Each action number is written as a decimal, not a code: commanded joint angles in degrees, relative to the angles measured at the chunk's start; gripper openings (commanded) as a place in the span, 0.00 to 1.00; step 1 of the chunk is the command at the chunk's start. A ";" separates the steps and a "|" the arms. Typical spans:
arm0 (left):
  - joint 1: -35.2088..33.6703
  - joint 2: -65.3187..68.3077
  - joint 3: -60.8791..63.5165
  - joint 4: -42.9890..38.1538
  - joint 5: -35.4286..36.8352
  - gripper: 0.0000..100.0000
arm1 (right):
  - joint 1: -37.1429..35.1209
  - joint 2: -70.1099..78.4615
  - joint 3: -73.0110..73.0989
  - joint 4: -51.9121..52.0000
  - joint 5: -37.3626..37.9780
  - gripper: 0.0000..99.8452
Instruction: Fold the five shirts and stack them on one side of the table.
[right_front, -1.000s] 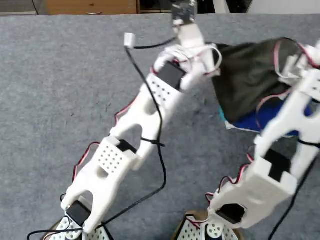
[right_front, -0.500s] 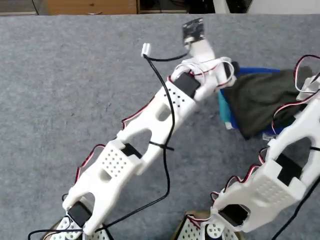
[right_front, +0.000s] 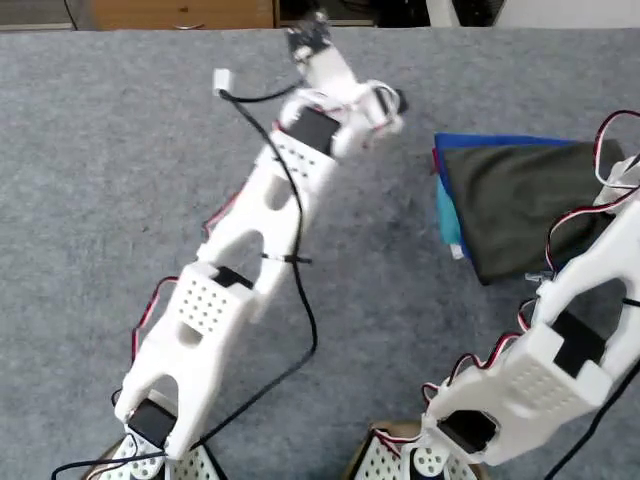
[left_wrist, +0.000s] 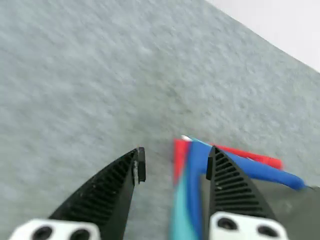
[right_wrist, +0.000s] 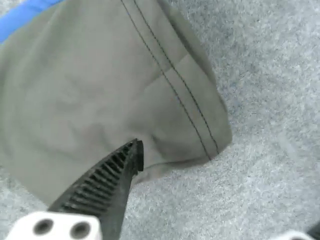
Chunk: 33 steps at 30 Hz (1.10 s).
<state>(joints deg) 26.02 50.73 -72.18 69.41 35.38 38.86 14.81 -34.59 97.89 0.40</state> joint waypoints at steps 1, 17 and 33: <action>-5.98 -4.88 -6.07 6.68 -12.31 0.18 | -0.04 -5.85 -4.35 2.11 0.18 0.39; -30.86 -13.05 -23.21 31.47 -35.87 0.02 | -12.88 -29.32 4.09 4.31 0.88 0.04; -37.01 -63.96 47.03 31.21 -37.80 0.02 | -23.43 -74.68 59.30 -2.55 15.74 0.04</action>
<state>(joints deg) -13.19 2.02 -48.18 100.26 -0.48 15.91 -51.56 15.78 98.95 12.53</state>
